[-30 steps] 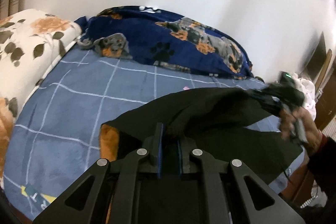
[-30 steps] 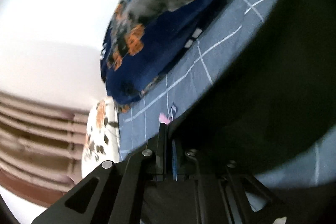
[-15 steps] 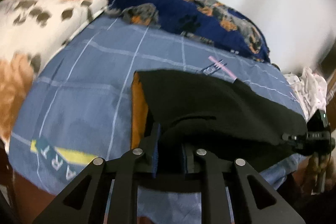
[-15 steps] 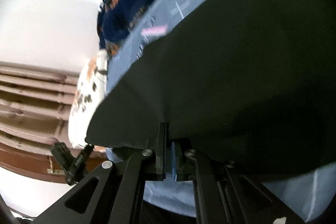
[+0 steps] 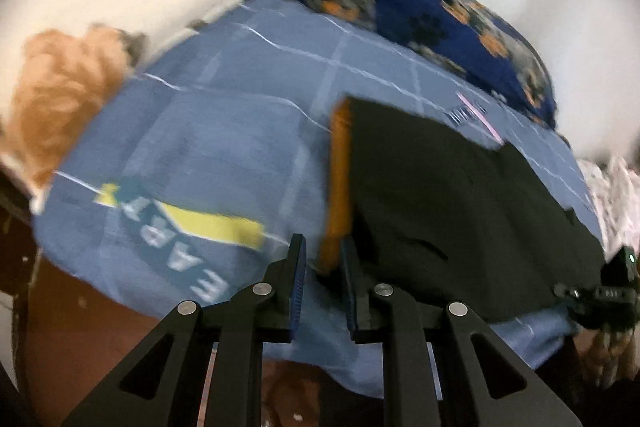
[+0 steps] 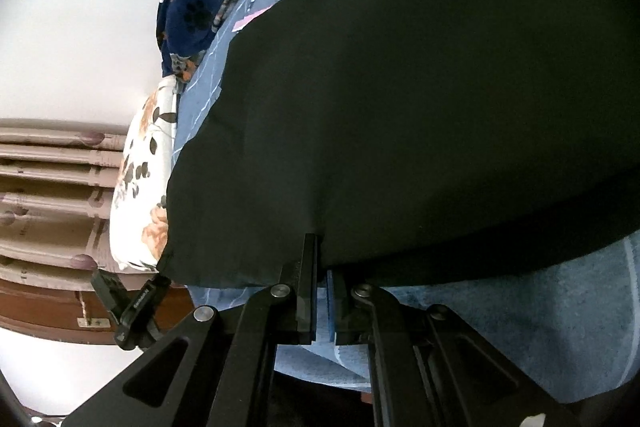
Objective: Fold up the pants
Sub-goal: 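Lift the held leg with both grippers and lay it over the other leg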
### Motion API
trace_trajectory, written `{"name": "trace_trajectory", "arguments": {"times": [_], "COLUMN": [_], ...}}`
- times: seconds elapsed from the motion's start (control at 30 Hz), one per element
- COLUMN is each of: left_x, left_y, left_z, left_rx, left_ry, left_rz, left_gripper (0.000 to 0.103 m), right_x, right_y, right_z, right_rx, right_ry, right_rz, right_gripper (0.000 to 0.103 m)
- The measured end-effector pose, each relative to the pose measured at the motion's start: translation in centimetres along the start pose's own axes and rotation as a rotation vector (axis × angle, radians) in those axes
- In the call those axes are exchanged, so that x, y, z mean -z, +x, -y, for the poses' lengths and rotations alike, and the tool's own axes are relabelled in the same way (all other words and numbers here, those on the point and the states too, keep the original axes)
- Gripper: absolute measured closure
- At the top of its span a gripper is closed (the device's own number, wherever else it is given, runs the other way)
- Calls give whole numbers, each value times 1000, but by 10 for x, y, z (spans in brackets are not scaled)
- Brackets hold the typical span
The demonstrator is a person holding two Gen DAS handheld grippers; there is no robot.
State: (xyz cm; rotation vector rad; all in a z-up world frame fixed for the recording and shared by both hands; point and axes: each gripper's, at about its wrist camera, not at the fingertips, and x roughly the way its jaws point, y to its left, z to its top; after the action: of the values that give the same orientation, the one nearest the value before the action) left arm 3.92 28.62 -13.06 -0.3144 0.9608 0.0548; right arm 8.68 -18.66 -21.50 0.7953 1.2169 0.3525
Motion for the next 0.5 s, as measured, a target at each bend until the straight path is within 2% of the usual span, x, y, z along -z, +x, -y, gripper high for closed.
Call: {"name": "trace_trajectory", "arguments": {"times": [0.13, 0.23, 0.3, 0.37, 0.47, 0.5], "left_x": [-16, -24, -21, -13, 10, 13], "left_y": [-25, -38, -30, -8, 42, 50], "left_z": [-2, 28, 67, 99, 147, 154], "left_rx": [-56, 5, 107, 199, 298, 299], "left_ry": [6, 78, 152, 199, 259, 271], "left_rz": [106, 144, 115, 50, -70, -86], "left_gripper": [84, 84, 84, 84, 84, 84], "right_x": [0, 2, 3, 5, 6, 6], "right_y": [1, 0, 0, -1, -1, -3], "right_z": [-2, 1, 2, 6, 7, 9], "right_rx": [1, -10, -15, -23, -29, -40], "right_ry": [-3, 9, 13, 20, 18, 19], "right_rz": [7, 10, 15, 19, 23, 24], "right_gripper": [98, 98, 98, 98, 98, 96]}}
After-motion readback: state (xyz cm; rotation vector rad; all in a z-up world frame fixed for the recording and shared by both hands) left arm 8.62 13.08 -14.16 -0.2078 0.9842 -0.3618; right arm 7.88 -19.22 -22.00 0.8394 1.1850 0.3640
